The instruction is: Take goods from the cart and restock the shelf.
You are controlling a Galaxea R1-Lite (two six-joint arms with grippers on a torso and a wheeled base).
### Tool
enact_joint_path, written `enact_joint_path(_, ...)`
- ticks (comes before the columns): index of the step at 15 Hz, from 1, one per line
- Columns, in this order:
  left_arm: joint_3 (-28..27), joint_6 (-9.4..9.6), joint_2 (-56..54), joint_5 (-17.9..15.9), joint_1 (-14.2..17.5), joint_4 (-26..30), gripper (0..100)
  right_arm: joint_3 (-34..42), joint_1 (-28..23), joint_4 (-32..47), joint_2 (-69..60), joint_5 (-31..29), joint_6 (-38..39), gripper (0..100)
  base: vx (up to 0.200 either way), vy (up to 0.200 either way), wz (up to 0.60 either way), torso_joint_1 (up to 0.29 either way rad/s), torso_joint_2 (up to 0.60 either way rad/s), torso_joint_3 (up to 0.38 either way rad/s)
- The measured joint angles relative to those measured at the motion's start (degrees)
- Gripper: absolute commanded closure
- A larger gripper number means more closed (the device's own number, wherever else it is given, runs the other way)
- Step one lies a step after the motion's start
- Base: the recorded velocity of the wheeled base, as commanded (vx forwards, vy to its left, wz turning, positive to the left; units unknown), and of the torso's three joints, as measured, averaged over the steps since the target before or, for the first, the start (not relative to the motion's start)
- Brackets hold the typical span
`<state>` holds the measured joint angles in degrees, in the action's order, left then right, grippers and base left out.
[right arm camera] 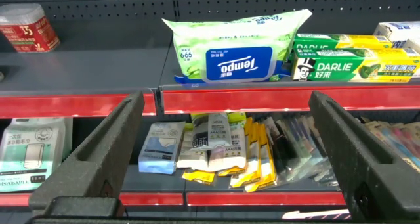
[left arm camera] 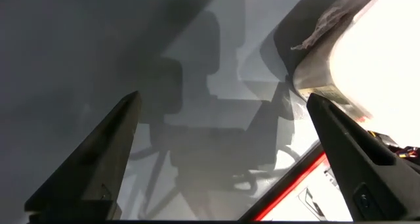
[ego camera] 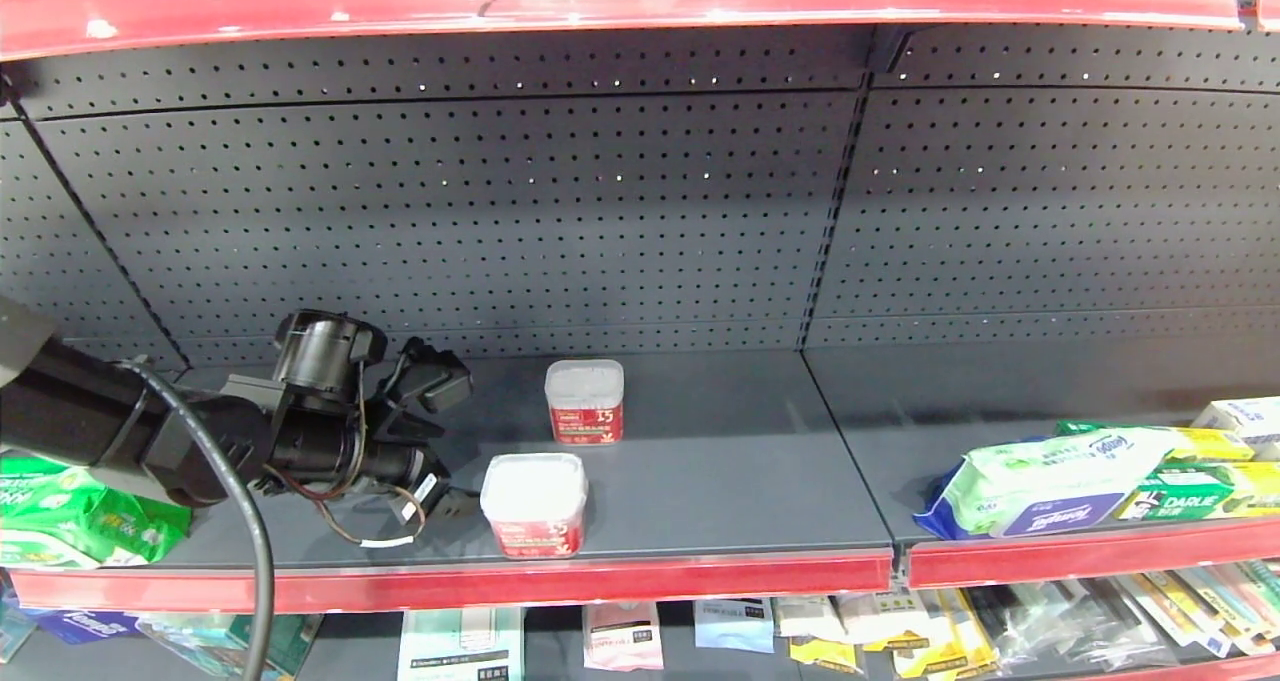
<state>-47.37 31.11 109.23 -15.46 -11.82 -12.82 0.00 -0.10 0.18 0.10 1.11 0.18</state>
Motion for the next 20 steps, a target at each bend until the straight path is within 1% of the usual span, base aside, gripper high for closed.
enact_joint_path(20, -0.8, -0.54, 0.5, 0.2, -3.1, 0.5, 0, 0.0, 0.0, 0.0, 0.0, 0.0, 0.0, 0, 0.000, 0.000, 0.00, 0.000, 0.00, 0.000)
